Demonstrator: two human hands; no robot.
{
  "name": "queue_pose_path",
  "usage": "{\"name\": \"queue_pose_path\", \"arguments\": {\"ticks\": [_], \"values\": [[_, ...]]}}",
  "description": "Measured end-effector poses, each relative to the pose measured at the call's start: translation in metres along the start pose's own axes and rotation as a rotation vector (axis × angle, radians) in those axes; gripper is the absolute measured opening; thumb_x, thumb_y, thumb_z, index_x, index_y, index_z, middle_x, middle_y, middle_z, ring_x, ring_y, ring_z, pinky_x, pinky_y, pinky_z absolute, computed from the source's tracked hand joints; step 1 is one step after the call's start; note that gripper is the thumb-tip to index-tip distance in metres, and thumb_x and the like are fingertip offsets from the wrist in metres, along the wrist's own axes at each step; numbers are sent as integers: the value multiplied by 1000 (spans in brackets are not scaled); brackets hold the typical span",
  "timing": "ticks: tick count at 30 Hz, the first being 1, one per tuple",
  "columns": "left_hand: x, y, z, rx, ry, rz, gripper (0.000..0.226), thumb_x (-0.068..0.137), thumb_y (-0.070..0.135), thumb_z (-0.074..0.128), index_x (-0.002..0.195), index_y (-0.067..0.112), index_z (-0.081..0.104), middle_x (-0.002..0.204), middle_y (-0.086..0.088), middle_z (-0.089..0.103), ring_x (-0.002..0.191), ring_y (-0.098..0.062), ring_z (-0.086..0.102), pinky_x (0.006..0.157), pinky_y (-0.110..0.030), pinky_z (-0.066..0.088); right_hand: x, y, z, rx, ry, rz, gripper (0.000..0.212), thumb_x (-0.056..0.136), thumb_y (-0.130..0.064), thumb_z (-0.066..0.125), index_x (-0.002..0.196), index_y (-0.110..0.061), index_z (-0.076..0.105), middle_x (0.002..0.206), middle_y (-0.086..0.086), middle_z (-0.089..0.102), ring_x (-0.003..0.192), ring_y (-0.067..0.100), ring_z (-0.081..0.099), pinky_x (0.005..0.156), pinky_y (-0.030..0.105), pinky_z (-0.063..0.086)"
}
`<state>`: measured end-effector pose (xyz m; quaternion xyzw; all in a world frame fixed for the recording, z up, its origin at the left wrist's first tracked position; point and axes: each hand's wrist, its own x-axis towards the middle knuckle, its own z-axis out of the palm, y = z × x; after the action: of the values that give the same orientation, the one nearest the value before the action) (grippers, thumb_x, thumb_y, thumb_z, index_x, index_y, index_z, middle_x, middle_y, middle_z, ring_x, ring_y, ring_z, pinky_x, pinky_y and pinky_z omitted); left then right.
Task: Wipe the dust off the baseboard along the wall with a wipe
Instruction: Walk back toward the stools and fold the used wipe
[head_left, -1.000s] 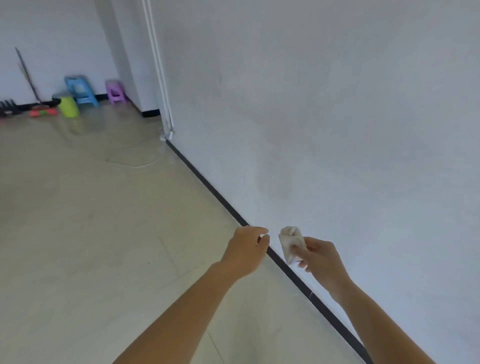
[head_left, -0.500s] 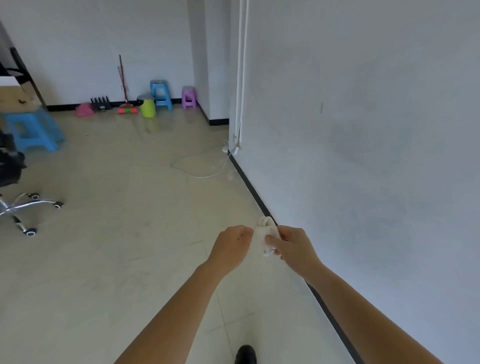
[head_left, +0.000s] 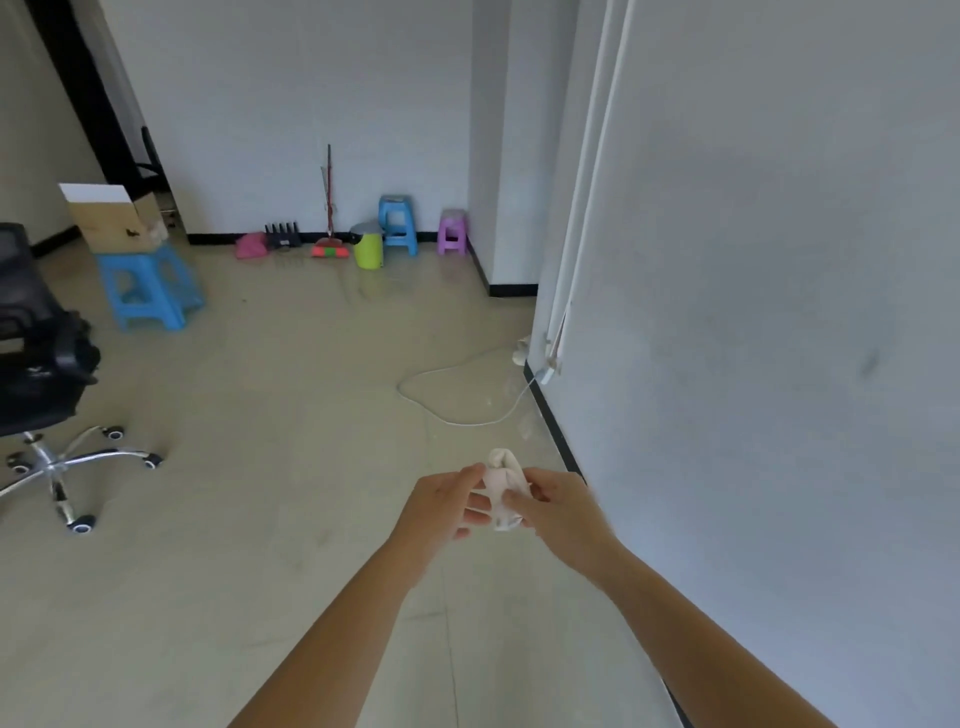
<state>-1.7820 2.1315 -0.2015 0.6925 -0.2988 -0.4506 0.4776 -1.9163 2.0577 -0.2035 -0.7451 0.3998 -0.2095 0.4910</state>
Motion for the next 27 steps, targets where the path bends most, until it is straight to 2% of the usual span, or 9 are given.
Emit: {"name": "queue_pose_path", "arguments": {"ticks": [3,6,8,11,15,21,25,27], "values": [[83,15,-41,-44,5,-34,34,93,40,49,103,16,71,91,-1,75,84,-14,72,87,-34,53,91,-12,16,31,-80,-33,23,90,-18,58,71,-28,67,57,-11,51,56,7,43,54,16,33],[170,32,-91,-71,18,-65,36,91,43,52,105,15,71,94,-2,75,86,-14,72,86,-33,52,189,-25,37,80,-133,-25,19,93,-15,53,94,-11,72,71,0,58,61,7,47,53,11,38],[227,45,-128,-64,7,-76,37,89,45,54,105,16,71,94,-1,75,87,-14,72,87,-34,52,255,-36,54,88,-165,-2,22,93,-11,50,101,-6,70,76,1,59,62,6,48,53,10,38],[307,71,-179,-46,0,-99,39,86,47,56,105,16,71,94,-1,75,89,-14,71,87,-33,53,347,-56,77,93,-219,6,21,93,-15,51,100,-9,70,76,0,60,65,7,50,57,15,39],[401,107,-221,-72,3,-124,31,86,41,58,100,16,70,92,0,76,88,-15,71,84,-33,54,456,-76,91,131,-189,27,30,94,-33,52,97,-8,70,76,0,61,67,7,52,62,21,41],[549,146,-261,-59,-22,-126,30,75,15,62,102,5,70,92,-5,76,86,-17,72,88,-33,54,615,-81,91,179,-115,70,25,93,-24,53,90,-5,69,72,1,61,66,10,53,61,23,41],[665,171,-287,-109,6,-123,46,55,16,59,96,2,72,93,-10,74,90,-18,72,84,-30,56,741,-74,84,186,-41,96,23,92,-17,54,89,2,67,71,7,56,65,15,50,56,22,39],[730,189,-300,-128,14,-125,36,55,14,55,85,3,72,80,-7,72,82,-17,71,81,-30,56,813,-72,75,244,-1,144,19,92,-16,53,85,-9,70,74,3,61,68,14,54,61,26,44]]}}
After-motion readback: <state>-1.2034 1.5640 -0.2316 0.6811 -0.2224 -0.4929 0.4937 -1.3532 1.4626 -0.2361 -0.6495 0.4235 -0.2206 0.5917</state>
